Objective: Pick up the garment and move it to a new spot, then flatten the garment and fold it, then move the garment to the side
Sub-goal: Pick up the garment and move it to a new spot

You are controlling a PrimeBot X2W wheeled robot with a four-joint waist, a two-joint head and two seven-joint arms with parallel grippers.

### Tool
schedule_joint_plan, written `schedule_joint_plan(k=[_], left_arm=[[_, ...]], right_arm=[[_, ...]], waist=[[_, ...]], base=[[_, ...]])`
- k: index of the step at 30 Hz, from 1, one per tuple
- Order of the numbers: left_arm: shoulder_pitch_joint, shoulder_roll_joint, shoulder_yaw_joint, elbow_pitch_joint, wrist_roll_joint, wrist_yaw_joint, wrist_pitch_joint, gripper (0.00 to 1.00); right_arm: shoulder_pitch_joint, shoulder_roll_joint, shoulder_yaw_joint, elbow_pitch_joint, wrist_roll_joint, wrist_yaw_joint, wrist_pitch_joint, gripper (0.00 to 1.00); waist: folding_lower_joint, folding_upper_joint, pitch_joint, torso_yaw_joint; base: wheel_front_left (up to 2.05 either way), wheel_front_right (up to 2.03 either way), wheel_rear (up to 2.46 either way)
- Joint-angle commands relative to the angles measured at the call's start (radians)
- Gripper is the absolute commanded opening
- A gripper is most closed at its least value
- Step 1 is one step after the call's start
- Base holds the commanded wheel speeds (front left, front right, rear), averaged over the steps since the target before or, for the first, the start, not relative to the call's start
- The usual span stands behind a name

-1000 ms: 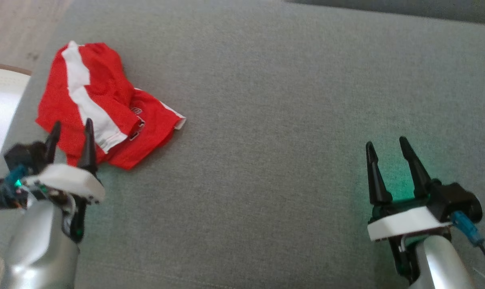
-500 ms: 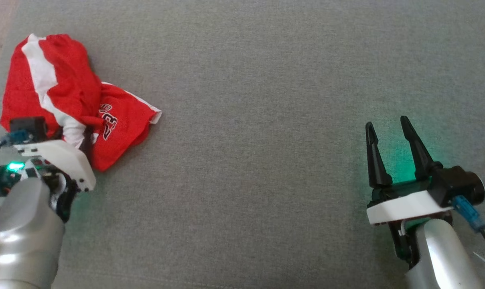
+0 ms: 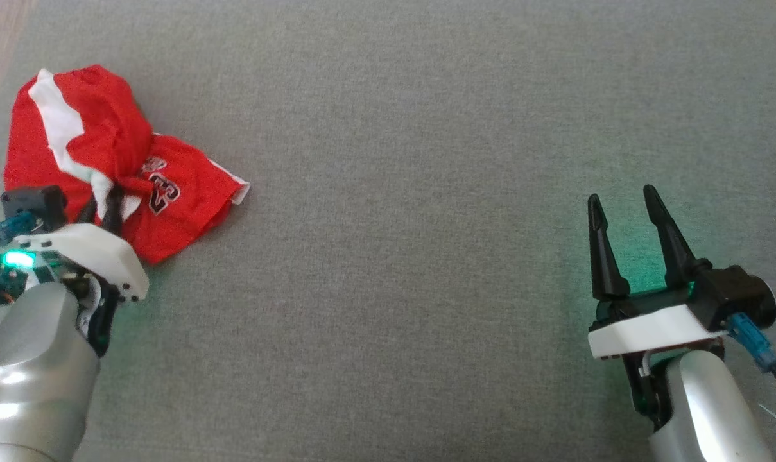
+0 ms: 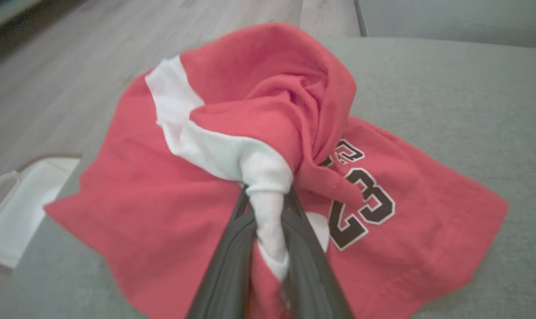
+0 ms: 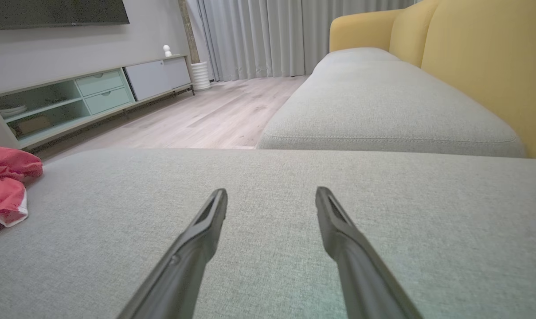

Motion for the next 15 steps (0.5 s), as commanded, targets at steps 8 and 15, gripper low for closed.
schedule_joint_plan(k=[8,15], left_arm=[[-0.06,0.074,-0.01,-0.104,0.081,0.013,-0.218,0.0],[-0.029,0.033,-0.016,-0.307,0.124,0.018,-0.232,0.0]], right_arm=[[-0.006,-0.003,0.034,-0.016,0.037,-0.001,-0.011,1.0],[0.012,-0.003,0.034,-0.012,0.06,-0.001,-0.011,1.0]], waist=[[0.0,0.0,-0.074,-0.024],[0.0,0.0,-0.125,-0.044]], base=[[0.0,0.0,0.0],[0.0,0.0,0.0]])
